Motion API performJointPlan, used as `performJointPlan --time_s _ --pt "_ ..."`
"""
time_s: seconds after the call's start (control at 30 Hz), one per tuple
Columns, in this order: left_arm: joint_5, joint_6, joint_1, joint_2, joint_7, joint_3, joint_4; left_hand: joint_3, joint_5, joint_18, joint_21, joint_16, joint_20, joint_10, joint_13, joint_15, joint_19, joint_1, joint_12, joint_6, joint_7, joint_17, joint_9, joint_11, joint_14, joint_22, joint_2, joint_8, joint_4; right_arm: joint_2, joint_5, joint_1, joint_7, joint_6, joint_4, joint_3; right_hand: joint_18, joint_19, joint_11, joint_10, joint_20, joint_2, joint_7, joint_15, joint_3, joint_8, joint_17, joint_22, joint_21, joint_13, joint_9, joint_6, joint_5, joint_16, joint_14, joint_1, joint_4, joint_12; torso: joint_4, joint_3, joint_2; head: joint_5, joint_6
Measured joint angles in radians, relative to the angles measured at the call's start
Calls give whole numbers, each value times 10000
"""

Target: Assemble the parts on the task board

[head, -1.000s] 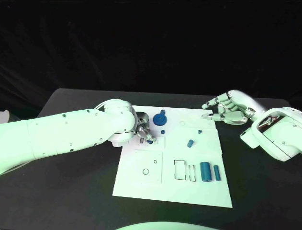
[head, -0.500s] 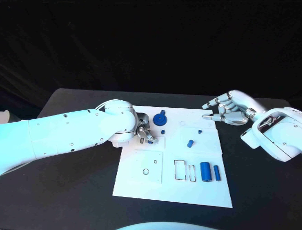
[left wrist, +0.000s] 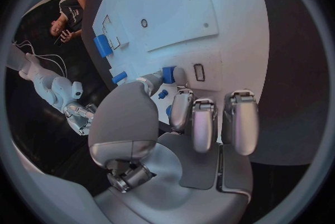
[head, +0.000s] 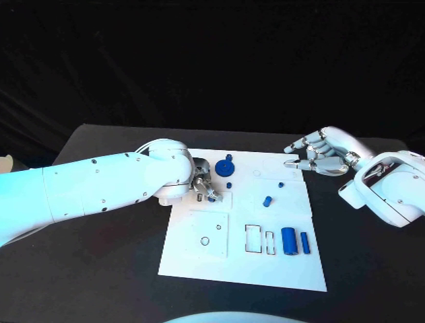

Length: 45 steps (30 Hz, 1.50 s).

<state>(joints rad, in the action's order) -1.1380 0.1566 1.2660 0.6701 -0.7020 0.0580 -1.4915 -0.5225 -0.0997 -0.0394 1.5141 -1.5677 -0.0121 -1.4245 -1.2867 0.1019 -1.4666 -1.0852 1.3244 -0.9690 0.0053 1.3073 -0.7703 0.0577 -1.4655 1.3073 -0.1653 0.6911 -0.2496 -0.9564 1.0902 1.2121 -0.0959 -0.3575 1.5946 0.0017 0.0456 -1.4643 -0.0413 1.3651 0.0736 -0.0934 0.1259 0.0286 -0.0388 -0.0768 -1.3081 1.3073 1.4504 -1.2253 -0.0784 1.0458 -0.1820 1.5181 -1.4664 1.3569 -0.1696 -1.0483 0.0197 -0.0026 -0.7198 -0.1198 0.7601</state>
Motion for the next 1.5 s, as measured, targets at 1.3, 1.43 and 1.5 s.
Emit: performJointPlan --time_s 1.3,1.43,1.5 --pt "428 130 31 -42 5 -35 189 289 -14 0 49 0 72 -68 -60 34 0 185 60 43 -6 5 -158 -4 -34 7 186 -65 -83 -26 15 0 27 63 7 0 0 0 0 0 0 0 0 0 29 0 4 4 0 7 3 0 0 -39 0 0 -29 0 -7 10 1 12 -1" --pt "434 132 26 -43 5 -33 230 1089 -36 0 49 0 72 -68 -76 34 0 686 60 -35 -1 4 -182 -4 -35 6 31 -66 -356 -34 17 0 30 63 11 0 0 0 0 0 0 0 0 0 50 0 5 4 0 8 1 0 0 -39 0 0 -11 0 -8 9 3 20 -12" --pt "443 129 25 -48 6 -33 244 1450 -36 0 49 0 72 -96 -76 34 0 816 60 -38 1 4 -182 24 -34 6 101 -65 -385 -37 18 0 32 63 13 0 0 0 0 0 0 -1 0 0 85 0 5 4 0 8 -6 0 0 -39 0 0 -28 0 -9 9 3 20 -14"
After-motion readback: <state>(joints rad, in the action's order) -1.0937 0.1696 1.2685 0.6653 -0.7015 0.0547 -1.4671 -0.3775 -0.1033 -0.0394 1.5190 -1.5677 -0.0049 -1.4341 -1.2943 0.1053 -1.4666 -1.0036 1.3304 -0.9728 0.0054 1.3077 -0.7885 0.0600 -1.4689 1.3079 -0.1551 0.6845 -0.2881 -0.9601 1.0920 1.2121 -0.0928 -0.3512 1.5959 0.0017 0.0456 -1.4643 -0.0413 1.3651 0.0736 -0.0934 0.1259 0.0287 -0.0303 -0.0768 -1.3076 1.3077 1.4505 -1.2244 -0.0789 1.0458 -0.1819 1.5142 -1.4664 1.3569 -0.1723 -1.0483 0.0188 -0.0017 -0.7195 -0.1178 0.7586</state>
